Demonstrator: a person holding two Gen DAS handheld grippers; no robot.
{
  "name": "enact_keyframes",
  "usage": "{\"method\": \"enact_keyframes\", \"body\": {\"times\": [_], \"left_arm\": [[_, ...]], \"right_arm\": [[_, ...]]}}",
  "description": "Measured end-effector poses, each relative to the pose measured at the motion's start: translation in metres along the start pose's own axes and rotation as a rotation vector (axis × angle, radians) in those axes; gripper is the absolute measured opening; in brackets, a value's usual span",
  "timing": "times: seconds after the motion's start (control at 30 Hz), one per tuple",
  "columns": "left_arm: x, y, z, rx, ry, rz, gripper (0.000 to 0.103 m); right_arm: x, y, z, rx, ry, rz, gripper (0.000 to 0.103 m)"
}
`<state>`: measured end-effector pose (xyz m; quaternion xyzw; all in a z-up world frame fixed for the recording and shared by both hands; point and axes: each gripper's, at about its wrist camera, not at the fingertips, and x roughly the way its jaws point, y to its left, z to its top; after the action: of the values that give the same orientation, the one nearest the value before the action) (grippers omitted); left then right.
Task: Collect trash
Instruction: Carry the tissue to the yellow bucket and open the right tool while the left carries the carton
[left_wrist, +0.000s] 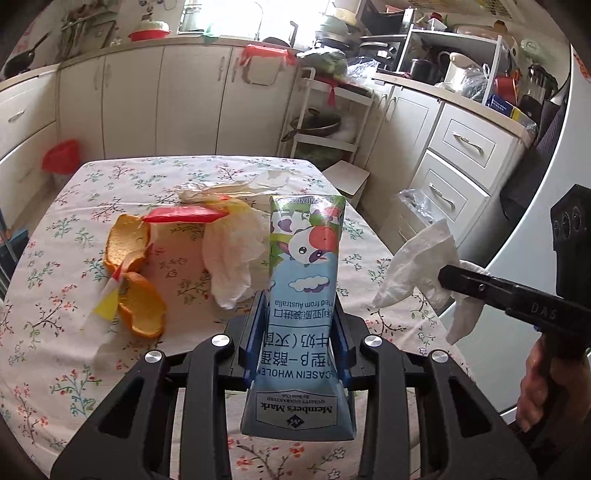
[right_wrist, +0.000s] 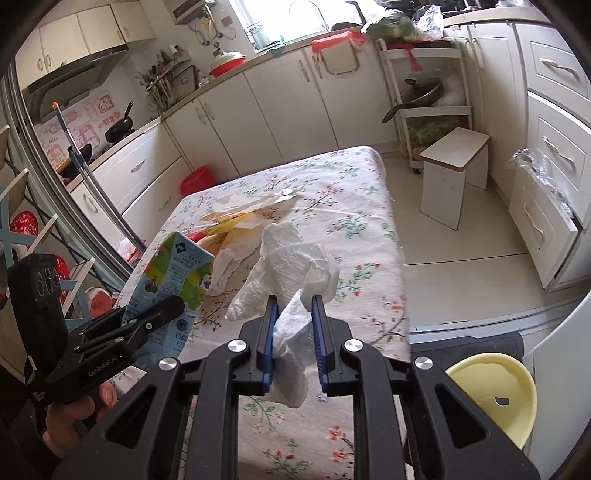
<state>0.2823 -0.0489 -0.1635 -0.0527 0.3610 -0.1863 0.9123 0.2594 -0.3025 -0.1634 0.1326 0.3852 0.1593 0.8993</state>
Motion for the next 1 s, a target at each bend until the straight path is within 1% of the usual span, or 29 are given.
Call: {"method": "enact_keyframes", "body": {"times": [0.2,0.53,1.0], "left_arm": [[0.007,-0.013,-0.001,0.023,0.006,-0.012,0.031],[0.02,-0.042,-0.002,0.068,0.02,-0.055,0.031],[0.03,-0.09,-0.005,0.148,0.033,-0.096,0.031]], "right_arm": [[-0.01,-0.017,-0.001,0.025,-0.015,-0.016,0.019],[-0.025,-0.043,-0.004,0.066,-0.033,-0.051,0.02],[-0.05,-0.086,-0.017,0.151,-0.04,-0.112,0.022]]}}
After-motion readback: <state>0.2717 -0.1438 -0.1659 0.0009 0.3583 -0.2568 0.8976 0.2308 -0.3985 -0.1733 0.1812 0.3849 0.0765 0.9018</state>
